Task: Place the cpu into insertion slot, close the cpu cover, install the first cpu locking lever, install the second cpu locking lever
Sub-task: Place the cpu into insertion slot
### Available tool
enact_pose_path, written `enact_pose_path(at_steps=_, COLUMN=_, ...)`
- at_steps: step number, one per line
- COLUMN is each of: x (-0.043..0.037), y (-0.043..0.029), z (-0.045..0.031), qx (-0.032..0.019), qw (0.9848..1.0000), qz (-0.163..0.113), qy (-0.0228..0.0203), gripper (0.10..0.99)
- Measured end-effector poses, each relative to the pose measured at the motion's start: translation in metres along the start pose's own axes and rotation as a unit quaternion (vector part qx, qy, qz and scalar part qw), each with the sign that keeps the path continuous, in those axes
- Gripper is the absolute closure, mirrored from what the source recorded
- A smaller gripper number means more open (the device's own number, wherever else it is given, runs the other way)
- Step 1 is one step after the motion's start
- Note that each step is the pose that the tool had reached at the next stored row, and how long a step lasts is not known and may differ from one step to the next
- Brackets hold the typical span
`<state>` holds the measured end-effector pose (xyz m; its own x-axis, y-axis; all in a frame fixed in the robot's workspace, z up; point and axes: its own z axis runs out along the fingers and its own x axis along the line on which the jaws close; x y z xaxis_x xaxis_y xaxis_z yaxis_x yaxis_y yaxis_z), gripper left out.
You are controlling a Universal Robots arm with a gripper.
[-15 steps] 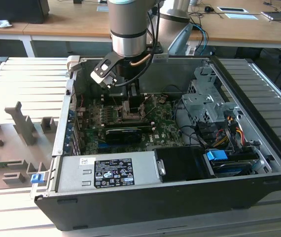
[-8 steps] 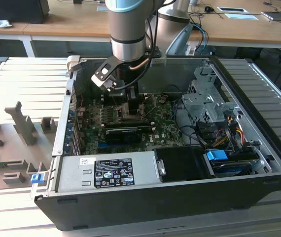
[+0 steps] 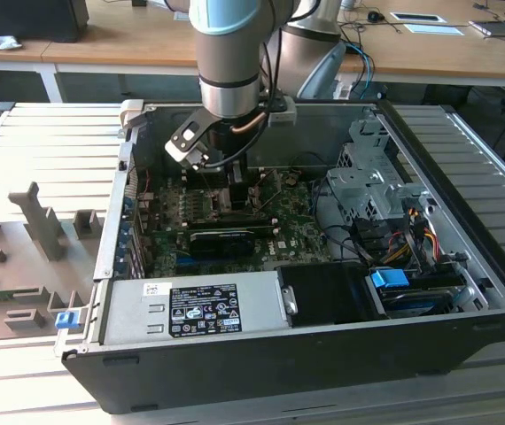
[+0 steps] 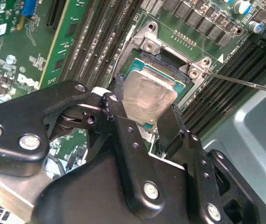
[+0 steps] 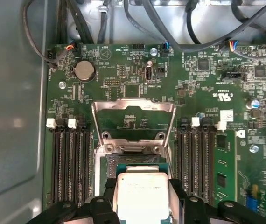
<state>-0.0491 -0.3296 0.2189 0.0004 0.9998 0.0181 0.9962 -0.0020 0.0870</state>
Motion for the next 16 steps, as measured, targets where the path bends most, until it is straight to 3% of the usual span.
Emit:
enact_pose_path(at_steps=7, x=0.0046, y=-0.0007, z=0.0093, qx=-0.0001, qw=1.0, qz=0.001, qy=-0.0004, gripper=0.557)
enact_pose_path(at_steps=16, x=0.0058, y=0.0005, z=0.0158, qx=0.0001, qw=1.0, qz=0.003, qy=-0.0009, gripper=0.557)
